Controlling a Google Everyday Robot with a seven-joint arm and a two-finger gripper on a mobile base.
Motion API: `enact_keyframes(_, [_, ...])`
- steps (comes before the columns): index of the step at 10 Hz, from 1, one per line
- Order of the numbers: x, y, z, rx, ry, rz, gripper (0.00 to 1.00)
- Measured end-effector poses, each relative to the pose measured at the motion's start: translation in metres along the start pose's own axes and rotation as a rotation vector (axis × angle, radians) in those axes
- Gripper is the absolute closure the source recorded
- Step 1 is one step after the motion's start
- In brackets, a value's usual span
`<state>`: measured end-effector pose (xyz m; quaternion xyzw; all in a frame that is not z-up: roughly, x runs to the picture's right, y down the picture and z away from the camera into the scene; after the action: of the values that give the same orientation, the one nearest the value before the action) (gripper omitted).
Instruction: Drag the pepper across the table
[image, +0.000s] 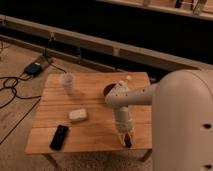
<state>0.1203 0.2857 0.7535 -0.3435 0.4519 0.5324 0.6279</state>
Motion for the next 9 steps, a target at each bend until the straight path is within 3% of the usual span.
enact_keyframes(3, [0.001,-0.0022,0.0001,-0.005,0.003,0.012,0.27])
enact_keyframes(4, [0.0013,-0.0024,-0.0003,-0.006,0.003,0.013,0.22])
enact_keyframes(9, [0.0022,-0.0032,-0.0008,-0.009,0.003,0.019,0.21])
